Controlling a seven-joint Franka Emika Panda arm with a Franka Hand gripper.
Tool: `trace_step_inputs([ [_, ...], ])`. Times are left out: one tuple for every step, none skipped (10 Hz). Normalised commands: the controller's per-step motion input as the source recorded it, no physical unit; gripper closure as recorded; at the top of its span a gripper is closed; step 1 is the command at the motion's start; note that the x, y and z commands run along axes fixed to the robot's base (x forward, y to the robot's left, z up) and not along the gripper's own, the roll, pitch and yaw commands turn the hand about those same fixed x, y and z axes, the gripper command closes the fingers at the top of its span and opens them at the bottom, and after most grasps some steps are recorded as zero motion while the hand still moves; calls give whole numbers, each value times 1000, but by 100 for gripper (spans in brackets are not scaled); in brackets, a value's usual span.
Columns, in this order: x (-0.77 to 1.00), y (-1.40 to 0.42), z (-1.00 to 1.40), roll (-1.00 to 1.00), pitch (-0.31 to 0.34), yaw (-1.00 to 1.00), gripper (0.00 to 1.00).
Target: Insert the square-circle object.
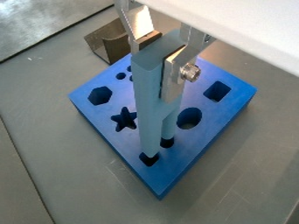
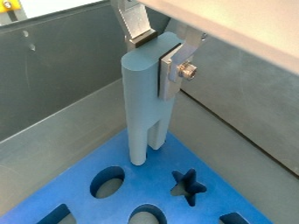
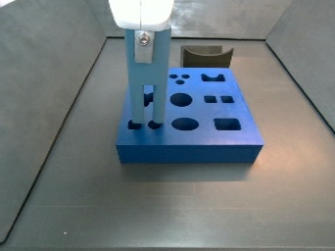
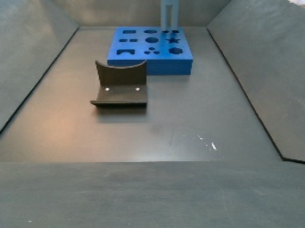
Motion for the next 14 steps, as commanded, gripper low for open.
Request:
trace_step_inputs([
  [-14,0,-291,-73,-40,29,100],
  [0,-49,-291,-96,-16,0,100],
  [-83,-54,-226,-167,-21,0,100],
  [-229,0,-217,-203,-30,0,100],
  [-317,0,-197,-231,-53,0,100],
  [-231,0,-226,-176,-49,-29,100],
  [-174,0,-269,-129,-46,-91,100],
  [-117,0,-260,-137,-39,-89,100],
  [0,0,-266,-134,-3,-86,100],
  [0,0,-283,-121,0,-103,100],
  [0,0,-283,-119,0,-106,100],
  [6,0,-286,-100,0,-97,100],
  [0,0,-283,-91,0,-100,100],
  [0,0,-269,-84,0,-83,100],
])
